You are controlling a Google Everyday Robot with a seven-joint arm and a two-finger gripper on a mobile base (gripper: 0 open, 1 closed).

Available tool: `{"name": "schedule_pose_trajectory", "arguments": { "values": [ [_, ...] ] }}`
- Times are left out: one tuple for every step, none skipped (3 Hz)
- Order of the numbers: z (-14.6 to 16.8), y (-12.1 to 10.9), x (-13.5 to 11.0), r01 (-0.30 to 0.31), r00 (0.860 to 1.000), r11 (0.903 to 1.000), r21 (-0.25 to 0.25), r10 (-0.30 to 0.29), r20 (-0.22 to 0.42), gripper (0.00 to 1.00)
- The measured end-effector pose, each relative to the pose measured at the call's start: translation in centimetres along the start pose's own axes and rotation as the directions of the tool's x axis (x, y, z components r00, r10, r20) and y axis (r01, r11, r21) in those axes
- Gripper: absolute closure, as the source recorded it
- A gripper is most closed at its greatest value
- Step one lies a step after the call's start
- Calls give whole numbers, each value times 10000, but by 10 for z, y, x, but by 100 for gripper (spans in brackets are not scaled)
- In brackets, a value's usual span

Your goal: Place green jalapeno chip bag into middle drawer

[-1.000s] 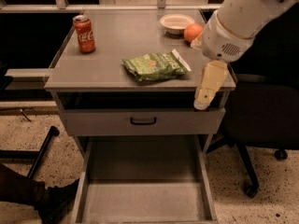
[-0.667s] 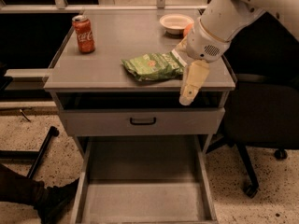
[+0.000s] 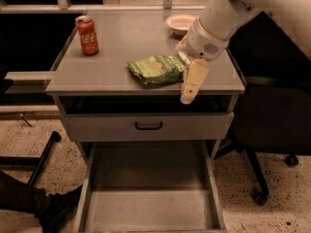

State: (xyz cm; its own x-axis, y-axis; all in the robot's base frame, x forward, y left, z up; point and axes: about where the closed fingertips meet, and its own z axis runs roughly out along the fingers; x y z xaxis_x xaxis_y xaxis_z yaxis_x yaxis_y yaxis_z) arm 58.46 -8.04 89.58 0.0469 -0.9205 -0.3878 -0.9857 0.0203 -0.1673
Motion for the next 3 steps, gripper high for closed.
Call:
{"name": "schedule_pose_trajectory", "arguments": {
  "values": [
    [14,-33,0,107,9998,9999,54,-107,160,0],
    [27,-67,2,150,9994,9993,334,-160,315,0],
    [42,-96,0,246,9996,9984,516,-253,142,0]
  ]
}}
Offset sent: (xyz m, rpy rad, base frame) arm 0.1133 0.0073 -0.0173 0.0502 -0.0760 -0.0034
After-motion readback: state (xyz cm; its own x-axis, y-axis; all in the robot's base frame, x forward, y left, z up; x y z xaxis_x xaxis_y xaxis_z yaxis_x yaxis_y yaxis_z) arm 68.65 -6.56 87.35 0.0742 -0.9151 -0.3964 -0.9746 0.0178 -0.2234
